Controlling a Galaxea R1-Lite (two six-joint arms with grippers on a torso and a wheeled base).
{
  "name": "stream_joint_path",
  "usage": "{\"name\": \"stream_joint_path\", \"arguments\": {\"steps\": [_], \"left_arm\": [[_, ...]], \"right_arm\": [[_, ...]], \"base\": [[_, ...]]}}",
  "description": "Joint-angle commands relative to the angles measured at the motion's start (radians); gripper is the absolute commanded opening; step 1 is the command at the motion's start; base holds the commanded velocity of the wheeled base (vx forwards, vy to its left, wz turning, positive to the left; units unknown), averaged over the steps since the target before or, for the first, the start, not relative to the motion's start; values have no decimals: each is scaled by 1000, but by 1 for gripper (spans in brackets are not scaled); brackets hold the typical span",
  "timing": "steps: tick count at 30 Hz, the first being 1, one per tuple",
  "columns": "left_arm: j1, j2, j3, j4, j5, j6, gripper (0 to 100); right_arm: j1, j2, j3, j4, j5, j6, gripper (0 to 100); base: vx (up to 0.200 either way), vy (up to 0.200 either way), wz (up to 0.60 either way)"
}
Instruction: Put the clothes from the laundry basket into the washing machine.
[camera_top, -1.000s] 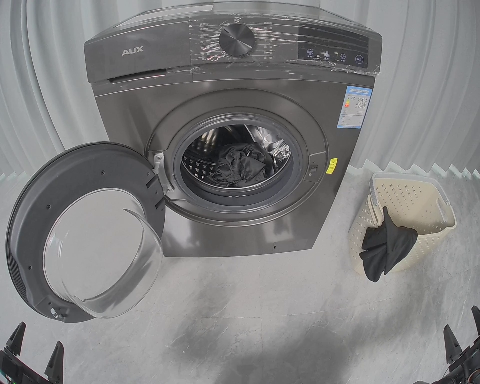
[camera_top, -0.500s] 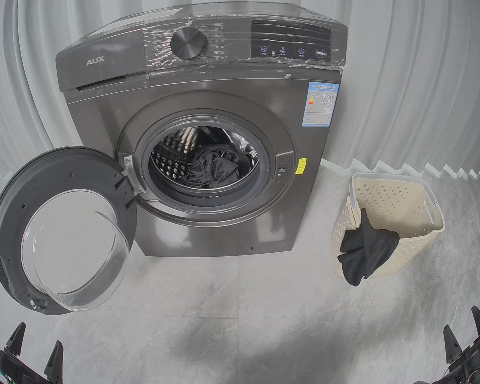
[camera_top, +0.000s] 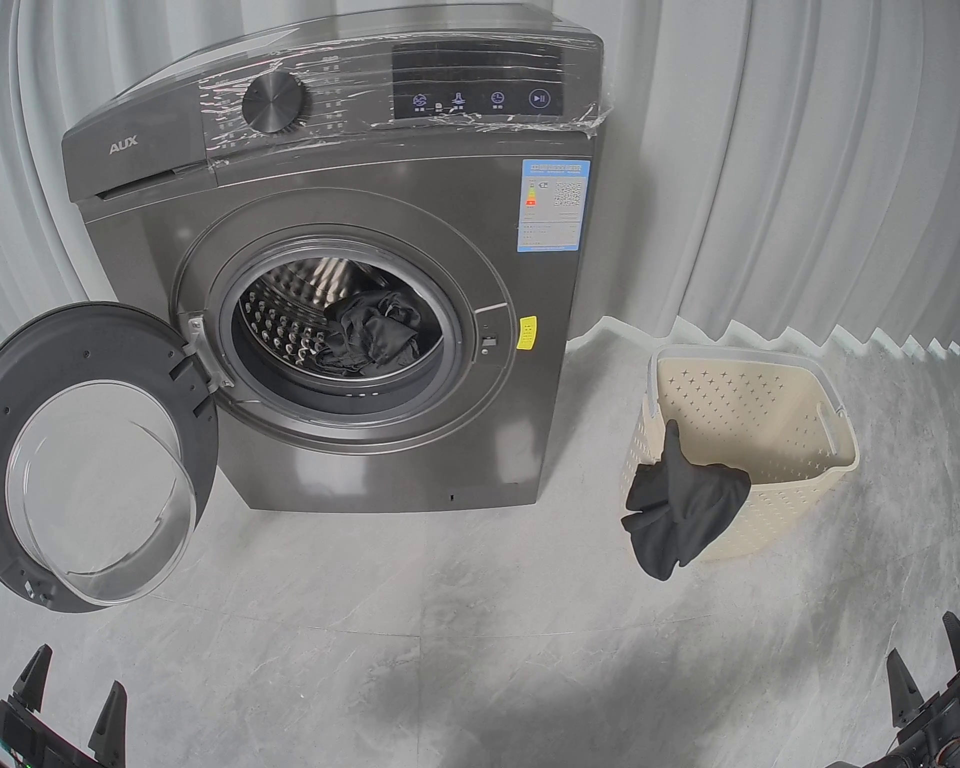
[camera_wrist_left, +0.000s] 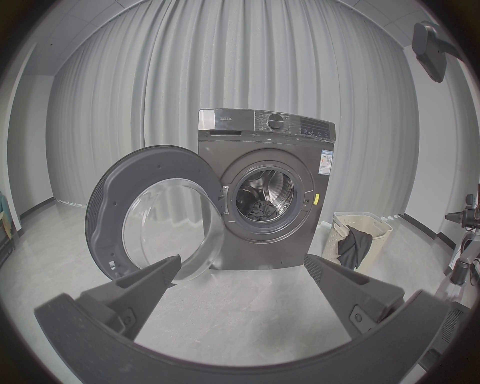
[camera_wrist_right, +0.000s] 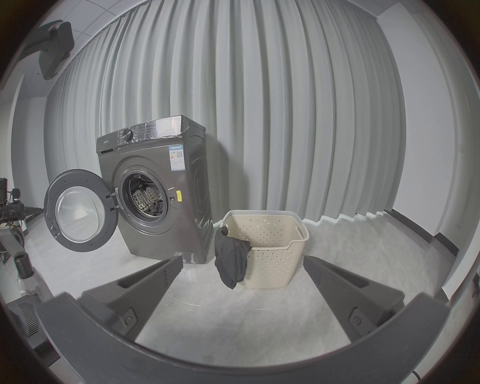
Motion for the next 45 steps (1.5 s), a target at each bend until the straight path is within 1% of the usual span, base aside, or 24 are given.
{"name": "stream_joint_path", "arguments": {"steps": [1, 17, 26, 41, 45], "left_arm": [[0, -12, 15, 0, 0, -2, 100], [-2, -12, 15, -1, 2, 0, 100], [0, -12, 15, -1, 2, 0, 100], [0, -12, 15, -1, 2, -2, 100], [0, -12, 15, -1, 2, -2, 100]], "right_arm": [[1, -10, 17, 0, 0, 0, 100], [1, -10, 17, 0, 0, 0, 100], [1, -10, 17, 0, 0, 0, 100], [-4, -10, 17, -2, -1, 0, 100], [-1, -8, 17, 0, -6, 6, 100]], "base": [[0, -200, 0], [0, -200, 0], [0, 0, 0], [0, -200, 0], [0, 0, 0]]}}
